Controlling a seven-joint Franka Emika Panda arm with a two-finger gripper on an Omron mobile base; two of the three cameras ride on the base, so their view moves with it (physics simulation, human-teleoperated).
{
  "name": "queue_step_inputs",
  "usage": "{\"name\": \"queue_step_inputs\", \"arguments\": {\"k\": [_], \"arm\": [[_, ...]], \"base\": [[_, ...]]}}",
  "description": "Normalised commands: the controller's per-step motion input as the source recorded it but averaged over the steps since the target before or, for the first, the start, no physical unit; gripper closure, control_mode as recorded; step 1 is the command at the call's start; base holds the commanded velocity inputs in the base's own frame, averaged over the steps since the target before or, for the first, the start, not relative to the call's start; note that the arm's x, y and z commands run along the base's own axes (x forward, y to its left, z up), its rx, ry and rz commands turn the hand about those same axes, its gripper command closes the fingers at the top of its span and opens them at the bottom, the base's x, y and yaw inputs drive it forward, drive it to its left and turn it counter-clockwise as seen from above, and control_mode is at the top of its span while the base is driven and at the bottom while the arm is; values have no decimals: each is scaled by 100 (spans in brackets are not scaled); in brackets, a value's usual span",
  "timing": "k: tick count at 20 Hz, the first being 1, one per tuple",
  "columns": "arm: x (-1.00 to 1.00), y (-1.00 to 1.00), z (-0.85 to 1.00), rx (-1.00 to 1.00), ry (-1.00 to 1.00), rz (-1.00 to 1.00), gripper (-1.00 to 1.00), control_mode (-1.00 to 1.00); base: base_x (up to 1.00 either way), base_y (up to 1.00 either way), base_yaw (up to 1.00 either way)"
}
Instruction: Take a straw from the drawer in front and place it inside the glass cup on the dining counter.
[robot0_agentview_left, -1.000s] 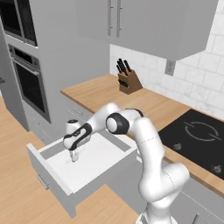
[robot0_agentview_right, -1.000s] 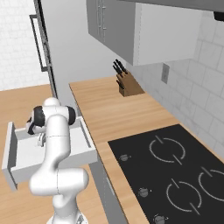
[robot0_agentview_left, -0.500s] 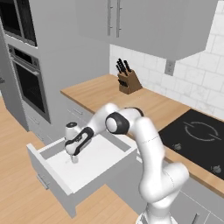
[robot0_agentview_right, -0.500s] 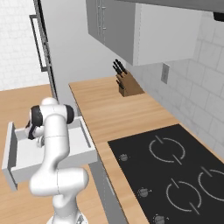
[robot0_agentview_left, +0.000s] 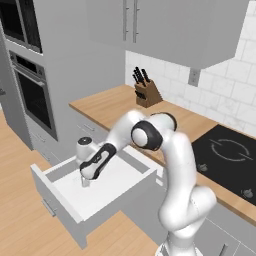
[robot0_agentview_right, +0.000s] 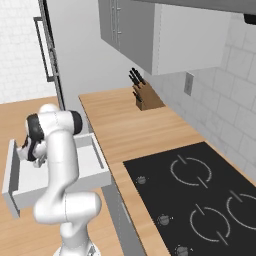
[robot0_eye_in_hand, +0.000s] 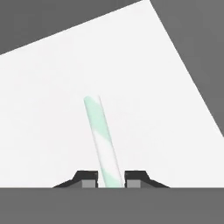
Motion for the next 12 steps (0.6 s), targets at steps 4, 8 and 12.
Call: {"name": "queue_step_inputs", "arguments": {"k": [4,8,12], "arm": [[-40,-30,100,11,0,-18,100,-100],[-17,-18,100,9,0,-20,100,-100],[0,-6,100,8,0,-25,100,-100]], "base": [[0,0,0],[0,0,0],[0,0,0]]}}
